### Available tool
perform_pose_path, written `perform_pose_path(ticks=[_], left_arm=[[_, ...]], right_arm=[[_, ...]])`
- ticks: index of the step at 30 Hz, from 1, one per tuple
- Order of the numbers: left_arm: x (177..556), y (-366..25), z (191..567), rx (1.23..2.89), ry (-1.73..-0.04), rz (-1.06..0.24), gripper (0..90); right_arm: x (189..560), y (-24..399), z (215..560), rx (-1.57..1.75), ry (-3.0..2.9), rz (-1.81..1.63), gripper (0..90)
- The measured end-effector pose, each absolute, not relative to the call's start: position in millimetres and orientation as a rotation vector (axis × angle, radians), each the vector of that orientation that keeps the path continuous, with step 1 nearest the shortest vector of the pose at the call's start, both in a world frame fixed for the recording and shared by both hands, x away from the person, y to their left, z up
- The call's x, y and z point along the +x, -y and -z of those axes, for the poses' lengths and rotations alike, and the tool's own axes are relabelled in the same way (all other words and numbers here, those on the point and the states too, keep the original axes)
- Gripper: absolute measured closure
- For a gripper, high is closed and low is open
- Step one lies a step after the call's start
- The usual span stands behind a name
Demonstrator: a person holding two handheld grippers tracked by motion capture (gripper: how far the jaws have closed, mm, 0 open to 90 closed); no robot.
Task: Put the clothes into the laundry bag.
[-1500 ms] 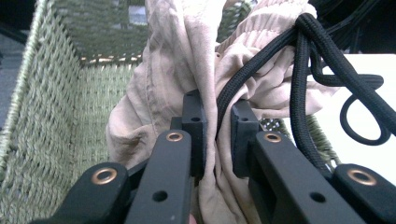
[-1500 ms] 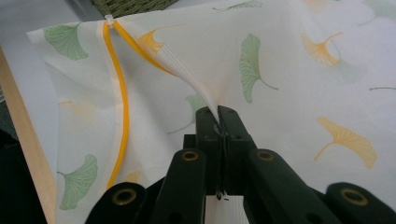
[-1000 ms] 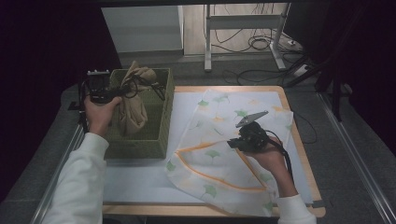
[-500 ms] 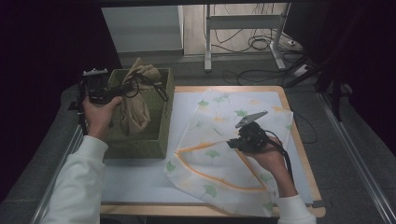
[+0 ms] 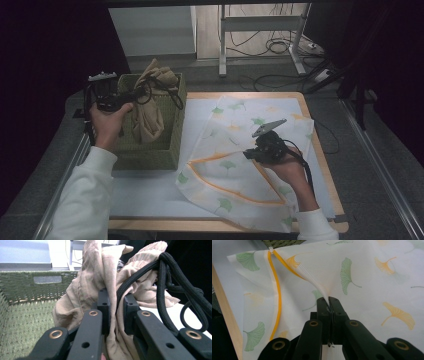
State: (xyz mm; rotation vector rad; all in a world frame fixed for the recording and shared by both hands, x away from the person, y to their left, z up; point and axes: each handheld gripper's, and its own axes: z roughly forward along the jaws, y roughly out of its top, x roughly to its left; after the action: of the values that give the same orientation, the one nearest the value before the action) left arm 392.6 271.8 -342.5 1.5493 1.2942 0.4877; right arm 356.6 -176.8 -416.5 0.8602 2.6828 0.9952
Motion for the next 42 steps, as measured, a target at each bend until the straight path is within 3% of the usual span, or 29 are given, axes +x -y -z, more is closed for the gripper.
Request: perform_pose_path(ticks=[26,42], left_arm=[[360,-263,321,1.479,-1.16,-0.556,81.0],[345,-247,319,1.483,-1.079,-0.51,81.0]], right_arm=[[357,177,417,0.861,-2.682,-0.992,87.4],[357,178,416,0.858,-2.681,-0.993,87.4]])
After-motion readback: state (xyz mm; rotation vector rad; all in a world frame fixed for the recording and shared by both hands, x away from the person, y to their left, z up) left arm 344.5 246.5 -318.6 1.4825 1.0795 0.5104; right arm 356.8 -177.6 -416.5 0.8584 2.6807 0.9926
